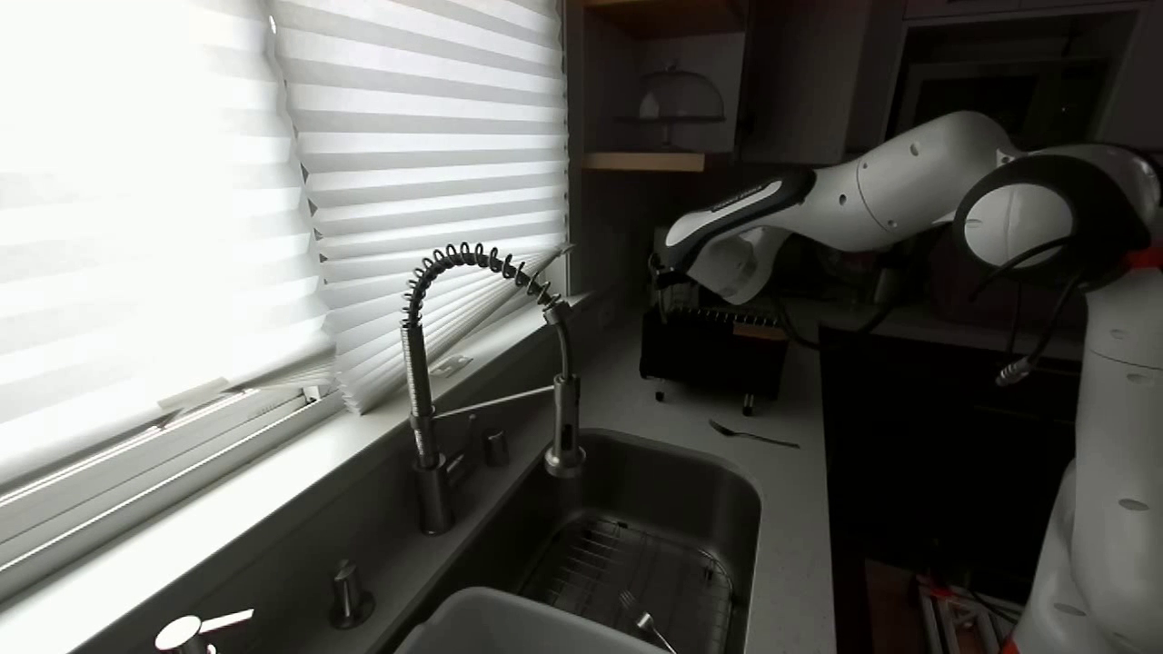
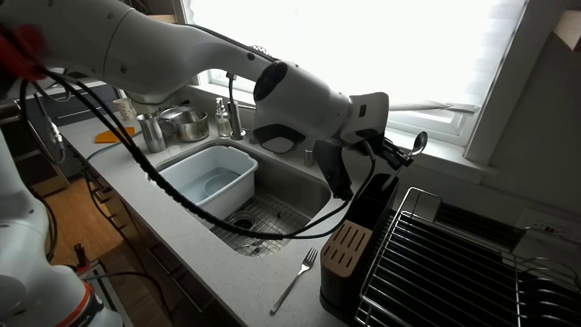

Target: Put the silver spoon in the drying rack

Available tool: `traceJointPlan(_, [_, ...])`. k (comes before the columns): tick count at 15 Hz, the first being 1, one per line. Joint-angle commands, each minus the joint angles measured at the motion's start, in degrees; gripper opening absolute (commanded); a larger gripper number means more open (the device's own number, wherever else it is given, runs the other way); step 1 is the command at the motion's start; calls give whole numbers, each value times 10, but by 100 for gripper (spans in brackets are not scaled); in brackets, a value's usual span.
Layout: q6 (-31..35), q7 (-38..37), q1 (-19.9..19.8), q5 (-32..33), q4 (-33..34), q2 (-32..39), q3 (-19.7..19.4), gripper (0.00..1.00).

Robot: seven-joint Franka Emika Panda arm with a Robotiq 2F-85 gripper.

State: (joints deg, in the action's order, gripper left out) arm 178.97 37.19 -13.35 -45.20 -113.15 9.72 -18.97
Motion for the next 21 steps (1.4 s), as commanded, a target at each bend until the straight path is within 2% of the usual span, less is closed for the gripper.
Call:
traceJointPlan(1, [14,37,-24,-46,18,25,27,2])
traceJointPlan(11, [32,49,-37,-71,2,34,48,2])
traceJointPlan(13, [34,49,-38,-72,1,34,52,7])
traceJointPlan(14, [34,50,-38,-72,-1,33,53,16])
traceJointPlan(16, [34,52,-39,-74,-1,29,59,40])
traceJointPlan(21, [29,42,-36,-65,-10,11,55,78])
